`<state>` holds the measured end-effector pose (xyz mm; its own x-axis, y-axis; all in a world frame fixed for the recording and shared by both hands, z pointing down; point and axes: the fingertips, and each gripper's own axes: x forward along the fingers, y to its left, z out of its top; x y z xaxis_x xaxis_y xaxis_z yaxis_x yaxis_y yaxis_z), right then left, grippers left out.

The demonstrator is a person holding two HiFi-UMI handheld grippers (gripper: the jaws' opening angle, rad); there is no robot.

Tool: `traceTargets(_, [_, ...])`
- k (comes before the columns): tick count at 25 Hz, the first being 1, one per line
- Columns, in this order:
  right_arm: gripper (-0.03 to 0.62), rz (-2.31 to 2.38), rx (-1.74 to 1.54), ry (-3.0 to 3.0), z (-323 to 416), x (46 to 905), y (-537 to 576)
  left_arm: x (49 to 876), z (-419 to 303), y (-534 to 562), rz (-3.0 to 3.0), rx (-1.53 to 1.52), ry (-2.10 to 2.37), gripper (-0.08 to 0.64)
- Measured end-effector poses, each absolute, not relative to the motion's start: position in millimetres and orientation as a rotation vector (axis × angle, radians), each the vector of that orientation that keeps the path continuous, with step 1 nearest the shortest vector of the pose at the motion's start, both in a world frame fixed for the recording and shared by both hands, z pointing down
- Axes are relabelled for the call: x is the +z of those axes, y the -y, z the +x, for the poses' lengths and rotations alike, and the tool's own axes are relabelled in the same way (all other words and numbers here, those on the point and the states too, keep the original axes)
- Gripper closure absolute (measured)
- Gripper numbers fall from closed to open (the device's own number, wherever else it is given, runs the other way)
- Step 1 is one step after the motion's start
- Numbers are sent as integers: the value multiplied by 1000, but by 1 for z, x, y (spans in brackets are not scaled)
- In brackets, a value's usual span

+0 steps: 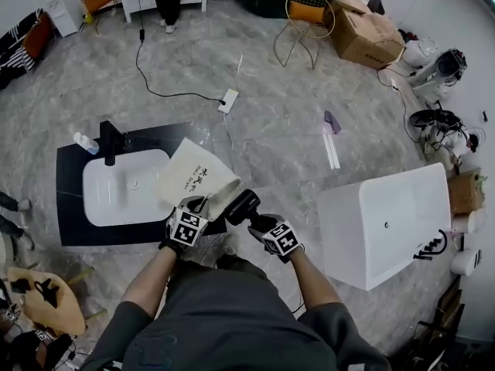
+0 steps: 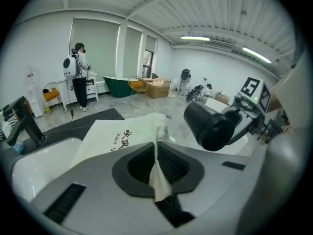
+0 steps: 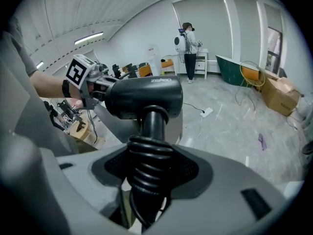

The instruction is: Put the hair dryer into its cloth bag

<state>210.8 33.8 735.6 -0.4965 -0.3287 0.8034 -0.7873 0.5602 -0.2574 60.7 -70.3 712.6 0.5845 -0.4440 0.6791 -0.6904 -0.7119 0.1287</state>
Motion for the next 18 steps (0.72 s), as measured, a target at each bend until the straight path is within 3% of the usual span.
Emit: traceTargets(18, [357, 718, 865, 1985, 183, 789, -8, 709, 61, 62, 2458, 899, 882, 538])
